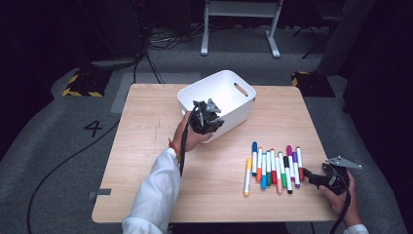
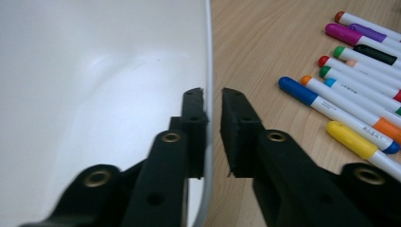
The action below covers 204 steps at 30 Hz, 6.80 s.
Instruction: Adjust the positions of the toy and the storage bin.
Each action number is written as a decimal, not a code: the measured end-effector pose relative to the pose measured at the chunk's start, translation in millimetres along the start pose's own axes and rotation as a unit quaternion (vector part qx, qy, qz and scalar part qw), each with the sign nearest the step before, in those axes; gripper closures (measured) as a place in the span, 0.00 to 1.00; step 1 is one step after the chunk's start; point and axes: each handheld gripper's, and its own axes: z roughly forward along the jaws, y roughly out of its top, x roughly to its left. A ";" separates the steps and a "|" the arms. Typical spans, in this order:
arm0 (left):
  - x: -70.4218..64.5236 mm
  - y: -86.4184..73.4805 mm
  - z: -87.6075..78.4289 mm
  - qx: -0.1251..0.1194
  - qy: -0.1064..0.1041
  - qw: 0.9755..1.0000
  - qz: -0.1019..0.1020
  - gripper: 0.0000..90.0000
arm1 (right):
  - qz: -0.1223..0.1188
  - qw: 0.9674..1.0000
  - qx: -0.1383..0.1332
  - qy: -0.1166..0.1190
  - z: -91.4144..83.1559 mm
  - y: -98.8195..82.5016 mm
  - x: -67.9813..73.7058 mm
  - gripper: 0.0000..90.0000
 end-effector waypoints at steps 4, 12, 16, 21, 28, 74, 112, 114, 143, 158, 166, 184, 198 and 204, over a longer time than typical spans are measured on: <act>5.1 -1.9 -4.6 0.005 -0.011 1.000 0.010 0.96 | 0.000 1.000 0.000 0.000 0.0 0.0 0.0 0.17; 4.5 -16.4 -20.8 0.002 -0.038 0.999 0.017 0.96 | 0.001 1.000 0.001 0.001 -0.1 0.0 0.2 0.17; 3.2 -23.5 -30.9 0.007 -0.041 0.998 0.037 0.96 | 0.001 1.000 0.000 0.000 -0.1 0.0 0.1 0.17; -3.9 -32.9 -41.5 0.003 -0.053 0.998 0.036 0.97 | 0.001 1.000 0.000 0.001 -0.1 0.0 0.3 0.17; -11.2 -47.8 -60.9 0.014 -0.075 0.995 0.056 0.97 | 0.001 1.000 0.000 0.001 -0.1 0.0 0.3 0.17; 6.8 -107.7 -111.3 -0.041 0.178 0.965 -0.189 0.46 | 0.002 1.000 0.001 0.000 -0.6 -0.4 0.5 0.17; 15.7 -94.5 -92.2 -0.055 0.109 0.980 -0.158 0.72 | 0.002 1.000 0.000 0.001 -1.1 -0.6 0.0 0.18; 11.6 -93.8 -91.8 -0.055 0.109 0.980 -0.154 0.72 | 0.002 1.000 0.000 0.001 -1.2 -0.6 0.0 0.18; -4.6 -96.6 -102.0 -0.065 0.101 0.986 -0.117 0.59 | -0.001 0.999 -0.047 0.025 -12.0 2.9 5.9 0.34; -8.8 -97.6 -107.8 -0.070 0.117 0.985 -0.107 0.50 | -0.019 1.000 -0.014 0.012 -6.7 0.4 10.9 0.48; -15.0 -110.0 -124.7 -0.106 0.120 0.981 -0.106 0.31 | -0.020 0.999 -0.014 0.020 -7.4 -2.4 5.5 0.59; -38.5 -169.9 -149.6 -0.104 0.095 0.988 -0.062 0.18 | -0.018 0.999 -0.025 0.026 -9.1 -5.7 -2.8 0.75; -35.0 -210.9 -83.6 0.033 0.077 0.995 -0.060 0.18 | -0.020 0.999 -0.026 0.035 -9.9 -6.8 -8.7 0.83; -29.7 -214.9 -73.0 0.046 0.056 0.995 -0.066 0.18 | -0.008 0.999 -0.028 0.026 -9.9 -6.2 -9.8 0.84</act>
